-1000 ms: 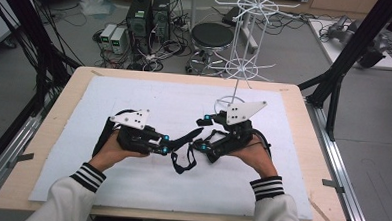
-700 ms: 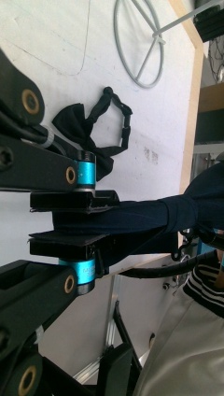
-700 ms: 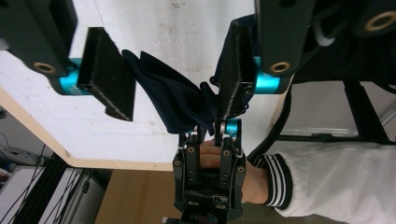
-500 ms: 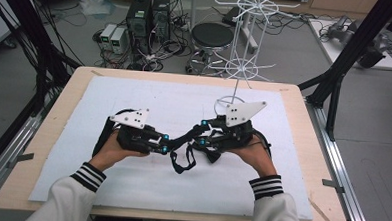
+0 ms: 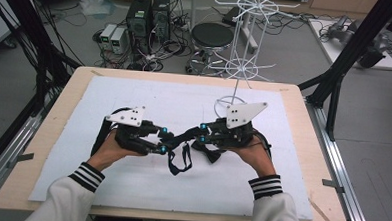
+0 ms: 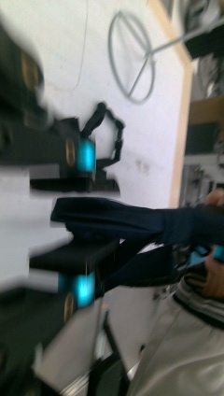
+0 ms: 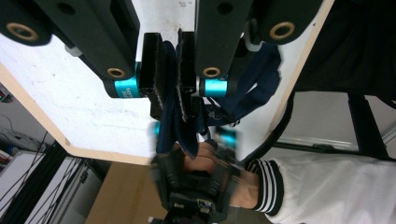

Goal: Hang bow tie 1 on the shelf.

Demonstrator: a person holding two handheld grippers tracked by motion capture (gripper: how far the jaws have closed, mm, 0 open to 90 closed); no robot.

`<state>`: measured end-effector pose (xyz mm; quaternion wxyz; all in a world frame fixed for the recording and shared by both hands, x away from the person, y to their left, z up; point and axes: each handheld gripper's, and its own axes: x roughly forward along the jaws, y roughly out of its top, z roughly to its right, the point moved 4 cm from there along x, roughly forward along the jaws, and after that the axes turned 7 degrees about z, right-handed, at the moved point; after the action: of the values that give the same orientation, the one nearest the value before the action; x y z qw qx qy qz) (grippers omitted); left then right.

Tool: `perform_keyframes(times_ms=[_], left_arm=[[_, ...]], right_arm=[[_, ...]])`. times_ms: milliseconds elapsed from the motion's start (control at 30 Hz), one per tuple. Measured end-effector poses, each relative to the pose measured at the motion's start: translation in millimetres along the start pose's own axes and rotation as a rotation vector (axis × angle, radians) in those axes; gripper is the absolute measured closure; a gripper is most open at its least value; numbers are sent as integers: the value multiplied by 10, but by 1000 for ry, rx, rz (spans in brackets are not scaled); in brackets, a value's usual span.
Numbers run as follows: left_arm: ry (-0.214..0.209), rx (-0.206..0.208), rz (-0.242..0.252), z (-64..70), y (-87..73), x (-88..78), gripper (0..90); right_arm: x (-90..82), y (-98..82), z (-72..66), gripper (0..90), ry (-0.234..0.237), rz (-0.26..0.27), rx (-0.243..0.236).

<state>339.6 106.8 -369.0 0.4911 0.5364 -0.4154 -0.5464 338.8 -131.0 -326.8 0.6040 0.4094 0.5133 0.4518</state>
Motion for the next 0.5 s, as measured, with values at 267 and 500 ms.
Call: perform_keyframes(times_ms=[267,500], left_arm=[[75,53,142,-24,44,-47,17],[117,53,149,-58,33,-91,17]], right_arm=[[-56,3,11,847,-26,0,7],[-100,12,20,847,-49,10,1]])
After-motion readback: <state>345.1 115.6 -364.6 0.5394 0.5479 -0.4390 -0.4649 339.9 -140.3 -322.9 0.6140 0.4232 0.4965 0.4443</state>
